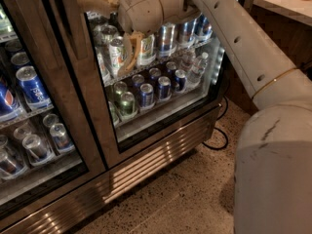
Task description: Open right fridge door
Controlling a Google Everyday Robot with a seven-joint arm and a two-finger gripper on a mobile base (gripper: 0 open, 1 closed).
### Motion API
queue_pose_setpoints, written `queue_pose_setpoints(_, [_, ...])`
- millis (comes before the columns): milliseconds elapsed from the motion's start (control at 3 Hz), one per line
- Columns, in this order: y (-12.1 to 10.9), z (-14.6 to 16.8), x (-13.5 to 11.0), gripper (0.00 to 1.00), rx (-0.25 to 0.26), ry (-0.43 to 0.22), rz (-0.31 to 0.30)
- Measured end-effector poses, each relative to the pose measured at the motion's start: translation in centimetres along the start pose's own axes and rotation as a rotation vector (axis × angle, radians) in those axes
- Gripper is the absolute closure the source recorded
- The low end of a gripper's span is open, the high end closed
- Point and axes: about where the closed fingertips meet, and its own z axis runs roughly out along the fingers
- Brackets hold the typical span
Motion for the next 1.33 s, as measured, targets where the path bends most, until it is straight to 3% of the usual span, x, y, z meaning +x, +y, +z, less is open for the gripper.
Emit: queue_pose_setpoints(1333, [-0.42, 0.15, -0.33, 0.0, 0.005, -0.009, -0.016])
